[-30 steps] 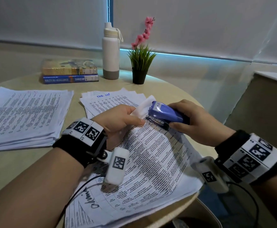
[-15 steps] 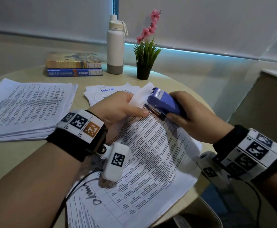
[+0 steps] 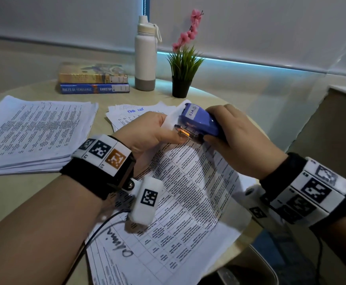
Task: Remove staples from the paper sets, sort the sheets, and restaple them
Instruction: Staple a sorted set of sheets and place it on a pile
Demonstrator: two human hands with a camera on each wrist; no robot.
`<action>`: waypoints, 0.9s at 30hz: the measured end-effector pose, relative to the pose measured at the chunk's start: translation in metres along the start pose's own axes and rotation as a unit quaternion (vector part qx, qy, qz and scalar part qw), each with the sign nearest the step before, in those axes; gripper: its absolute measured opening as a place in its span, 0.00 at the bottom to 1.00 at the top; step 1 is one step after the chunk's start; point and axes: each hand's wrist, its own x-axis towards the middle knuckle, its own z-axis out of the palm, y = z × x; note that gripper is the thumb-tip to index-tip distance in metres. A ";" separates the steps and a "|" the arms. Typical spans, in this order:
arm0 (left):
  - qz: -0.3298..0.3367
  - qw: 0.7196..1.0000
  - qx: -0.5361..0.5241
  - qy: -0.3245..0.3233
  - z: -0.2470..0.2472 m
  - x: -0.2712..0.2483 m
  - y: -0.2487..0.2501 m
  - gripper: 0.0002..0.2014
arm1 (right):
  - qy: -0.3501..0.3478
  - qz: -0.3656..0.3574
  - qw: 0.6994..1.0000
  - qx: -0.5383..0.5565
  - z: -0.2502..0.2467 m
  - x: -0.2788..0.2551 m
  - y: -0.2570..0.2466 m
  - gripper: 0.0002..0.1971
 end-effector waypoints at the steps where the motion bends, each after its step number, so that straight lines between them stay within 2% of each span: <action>1: -0.002 1.000 -0.012 -0.006 0.000 -0.001 0.001 0.18 | -0.004 0.013 1.000 0.017 0.000 0.001 -0.002 0.15; 6: 0.007 1.000 -0.001 0.005 -0.001 -0.001 0.001 0.25 | 0.017 0.006 1.000 -0.011 0.001 0.003 -0.011 0.17; 12: 0.001 1.000 0.000 0.018 0.000 -0.003 0.000 0.15 | 0.018 0.017 1.000 -0.016 0.001 0.007 -0.020 0.17; 14: -0.003 1.000 -0.014 0.017 0.002 -0.004 0.002 0.19 | 0.011 0.030 0.999 0.003 0.000 0.010 -0.022 0.15; 17: -0.001 1.000 0.003 -0.003 0.002 -0.007 0.002 0.34 | 0.006 0.028 1.000 -0.005 0.000 0.013 -0.023 0.15; 18: -0.003 1.000 -0.009 -0.008 0.001 -0.006 0.000 0.33 | 0.000 0.035 0.999 0.004 0.000 0.015 -0.023 0.15; 20: -0.009 1.000 -0.026 0.003 0.001 -0.008 -0.002 0.19 | -0.024 0.078 0.995 0.061 0.001 0.018 -0.021 0.15; 22: -0.009 1.000 -0.013 0.009 0.000 -0.007 0.000 0.14 | -0.045 0.124 0.982 0.132 0.004 0.021 -0.016 0.12; 26: -0.014 0.999 0.028 0.016 -0.004 -0.004 -0.001 0.12 | -0.001 0.157 0.969 0.190 0.003 0.012 -0.008 0.11; 27: -0.018 0.999 0.029 0.023 -0.006 -0.003 -0.002 0.08 | 0.020 0.164 0.959 0.230 0.000 0.006 -0.006 0.12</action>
